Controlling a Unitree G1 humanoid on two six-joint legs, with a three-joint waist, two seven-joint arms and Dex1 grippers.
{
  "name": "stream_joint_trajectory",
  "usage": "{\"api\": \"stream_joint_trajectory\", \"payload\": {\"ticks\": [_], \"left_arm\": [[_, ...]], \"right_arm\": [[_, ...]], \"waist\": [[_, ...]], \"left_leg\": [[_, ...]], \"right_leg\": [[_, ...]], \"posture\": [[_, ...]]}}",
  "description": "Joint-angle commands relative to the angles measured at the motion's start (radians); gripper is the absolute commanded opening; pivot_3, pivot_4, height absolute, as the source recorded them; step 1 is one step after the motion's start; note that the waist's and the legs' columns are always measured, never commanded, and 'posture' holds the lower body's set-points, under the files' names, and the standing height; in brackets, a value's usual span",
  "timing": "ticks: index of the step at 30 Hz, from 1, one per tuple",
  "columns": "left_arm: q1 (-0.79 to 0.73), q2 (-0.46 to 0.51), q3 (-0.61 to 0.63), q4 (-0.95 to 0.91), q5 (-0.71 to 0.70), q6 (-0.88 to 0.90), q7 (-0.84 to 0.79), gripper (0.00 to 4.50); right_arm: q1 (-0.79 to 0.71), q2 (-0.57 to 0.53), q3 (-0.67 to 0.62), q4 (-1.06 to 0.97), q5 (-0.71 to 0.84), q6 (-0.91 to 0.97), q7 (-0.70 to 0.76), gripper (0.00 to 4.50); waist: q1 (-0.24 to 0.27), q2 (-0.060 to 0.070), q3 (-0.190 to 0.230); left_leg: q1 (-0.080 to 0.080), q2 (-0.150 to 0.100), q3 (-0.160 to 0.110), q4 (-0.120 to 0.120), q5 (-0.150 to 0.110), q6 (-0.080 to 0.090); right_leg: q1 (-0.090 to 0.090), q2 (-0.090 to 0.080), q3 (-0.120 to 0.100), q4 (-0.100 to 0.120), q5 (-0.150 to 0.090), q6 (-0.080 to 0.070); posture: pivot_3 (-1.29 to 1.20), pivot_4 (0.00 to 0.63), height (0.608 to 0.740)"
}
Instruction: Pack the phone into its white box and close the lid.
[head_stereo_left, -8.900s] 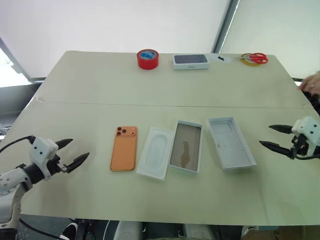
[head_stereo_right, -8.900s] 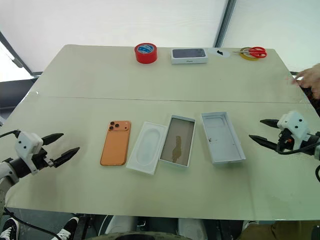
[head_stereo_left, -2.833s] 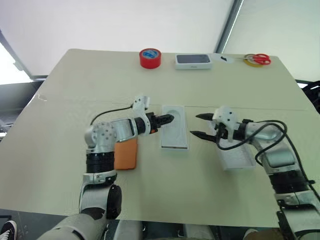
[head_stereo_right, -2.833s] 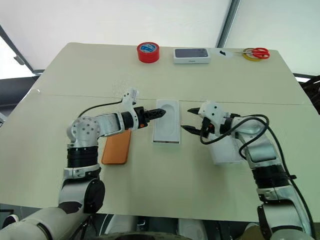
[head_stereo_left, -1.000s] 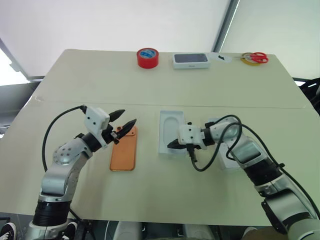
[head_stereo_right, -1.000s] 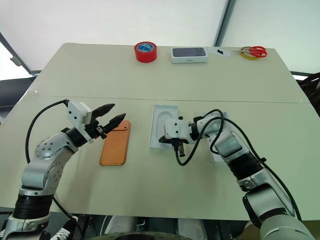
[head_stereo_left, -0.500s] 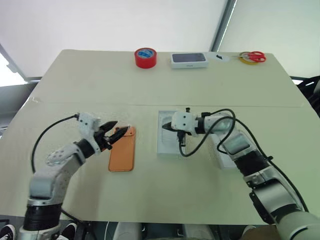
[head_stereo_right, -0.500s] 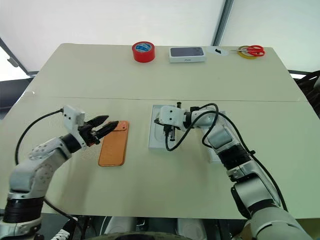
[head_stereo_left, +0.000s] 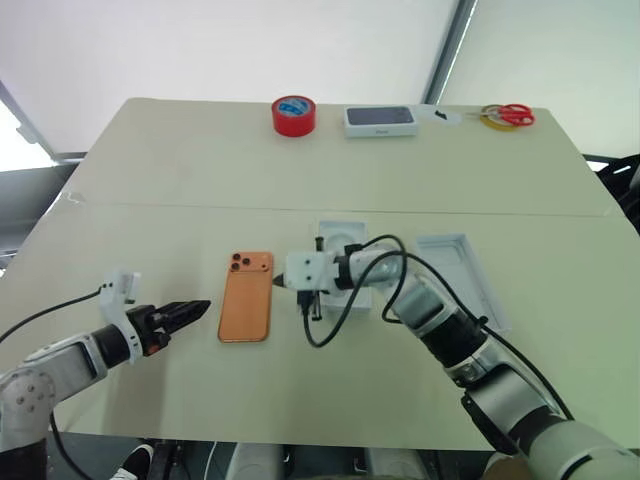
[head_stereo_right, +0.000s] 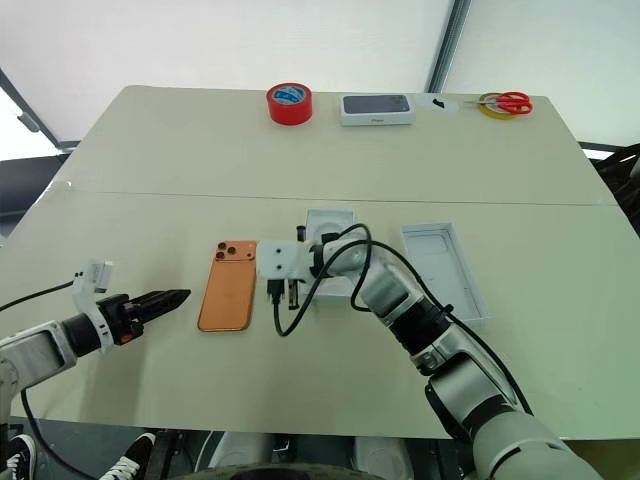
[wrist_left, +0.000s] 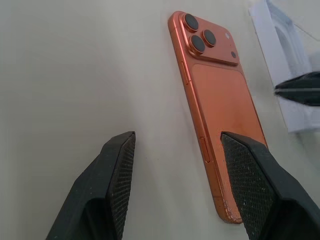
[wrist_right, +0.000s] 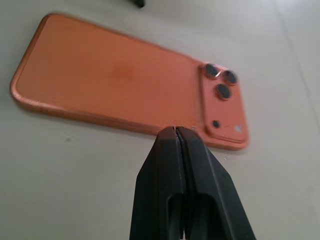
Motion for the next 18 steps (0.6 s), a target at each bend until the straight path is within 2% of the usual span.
{"api": "stream_joint_trajectory", "payload": {"ticks": [1,9,12,18], "left_arm": [[-0.015,-0.009,-0.033,-0.023,-0.039,0.045,0.014,2.89],[-0.090,-0.031,-0.115,0.034,-0.023,0.094,0.050,2.89],[-0.140,-0.067,-0.183,0.056,-0.028,0.123,0.049,2.89],[-0.211,-0.122,-0.206,0.075,-0.050,0.171,0.057,2.89]], "right_arm": [[-0.036,-0.003,0.041,-0.004,-0.052,-0.030,0.023,0.02],[-0.047,0.020,0.079,0.059,-0.120,-0.068,0.013,0.02],[-0.044,0.029,0.063,0.069,-0.123,-0.046,0.006,0.02],[-0.039,0.016,0.047,0.069,-0.126,-0.038,0.014,0.02]], "waist": [[-0.001,0.000,0.000],[0.000,0.000,-0.001],[0.002,0.000,-0.003],[0.007,0.000,-0.005]], "left_leg": [[0.000,0.000,0.000,0.000,0.000,0.000],[0.001,0.000,0.000,-0.001,0.003,-0.006],[0.001,0.000,0.000,-0.001,0.003,-0.006],[0.003,-0.001,0.000,0.000,0.003,-0.006]], "right_leg": [[0.000,0.000,0.000,0.000,0.000,0.000],[0.000,0.000,0.000,0.000,0.000,0.000],[0.001,0.000,0.000,0.000,0.000,0.000],[0.004,0.000,0.000,0.000,0.000,0.000]], "posture": [[0.00,0.150,0.740],[0.00,0.150,0.740],[0.00,0.150,0.740],[0.00,0.150,0.740]]}}
